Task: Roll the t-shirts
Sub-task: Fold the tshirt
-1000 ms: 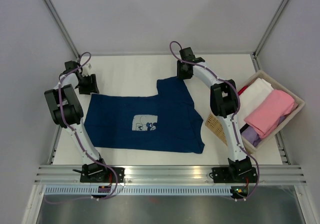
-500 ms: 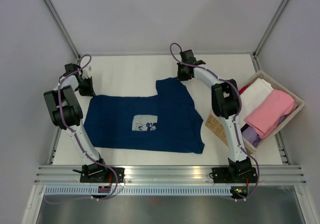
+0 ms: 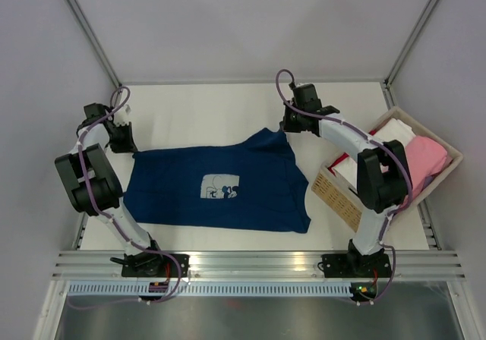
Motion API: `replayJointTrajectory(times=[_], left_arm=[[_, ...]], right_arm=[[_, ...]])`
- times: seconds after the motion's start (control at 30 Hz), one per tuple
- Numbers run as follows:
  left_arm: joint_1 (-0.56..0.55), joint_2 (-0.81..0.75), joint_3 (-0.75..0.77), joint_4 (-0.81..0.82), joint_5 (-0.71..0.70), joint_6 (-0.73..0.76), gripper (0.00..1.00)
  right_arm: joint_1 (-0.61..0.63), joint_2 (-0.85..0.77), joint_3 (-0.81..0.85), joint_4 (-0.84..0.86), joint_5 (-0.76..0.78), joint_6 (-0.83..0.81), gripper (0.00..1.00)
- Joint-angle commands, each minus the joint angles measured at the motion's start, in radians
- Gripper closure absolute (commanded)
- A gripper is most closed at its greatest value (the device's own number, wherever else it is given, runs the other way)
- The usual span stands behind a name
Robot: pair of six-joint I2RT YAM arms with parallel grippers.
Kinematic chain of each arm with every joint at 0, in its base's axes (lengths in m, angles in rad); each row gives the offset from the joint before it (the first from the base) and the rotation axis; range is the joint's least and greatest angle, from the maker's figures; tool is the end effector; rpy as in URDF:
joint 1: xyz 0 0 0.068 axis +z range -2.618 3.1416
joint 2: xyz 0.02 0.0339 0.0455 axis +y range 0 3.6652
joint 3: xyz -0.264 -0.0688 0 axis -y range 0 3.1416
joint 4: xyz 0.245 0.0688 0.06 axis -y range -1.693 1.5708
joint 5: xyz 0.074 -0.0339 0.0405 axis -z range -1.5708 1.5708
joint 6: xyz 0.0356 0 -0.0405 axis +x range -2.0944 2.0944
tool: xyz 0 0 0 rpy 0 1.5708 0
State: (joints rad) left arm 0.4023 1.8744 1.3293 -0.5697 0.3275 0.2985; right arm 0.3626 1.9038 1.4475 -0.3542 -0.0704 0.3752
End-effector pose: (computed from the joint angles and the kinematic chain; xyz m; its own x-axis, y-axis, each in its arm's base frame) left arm 0.3605 0.1410 0.1930 -0.8603 -0.0634 -0.5058 0.0132 0.9891 -0.1465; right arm 0.3994 0.1542 0.2295 -0.7767 0.0963 -0.6225 -0.1231 0.9460 0.3000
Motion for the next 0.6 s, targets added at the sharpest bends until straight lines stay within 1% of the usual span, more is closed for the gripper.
replayJointTrajectory(times=[0.0, 0.13, 0.37, 0.57], left_arm=[[0.004, -0.093, -0.039, 0.016, 0.073, 0.085, 0.98], [0.006, -0.164, -0.077, 0.018, 0.084, 0.128, 0.98], [0.015, -0.265, -0.176, 0.018, 0.027, 0.188, 0.98], [0.043, -0.327, -0.234, 0.027, 0.013, 0.229, 0.98]], right_arm=[[0.002, -0.124, -0.111, 0.084, -0.006, 0.027, 1.00], [0.004, -0.235, -0.214, 0.093, -0.002, 0.041, 1.00], [0.033, -0.434, -0.380, 0.066, 0.040, 0.056, 1.00], [0.058, -0.532, -0.466, 0.021, 0.060, 0.074, 1.00]])
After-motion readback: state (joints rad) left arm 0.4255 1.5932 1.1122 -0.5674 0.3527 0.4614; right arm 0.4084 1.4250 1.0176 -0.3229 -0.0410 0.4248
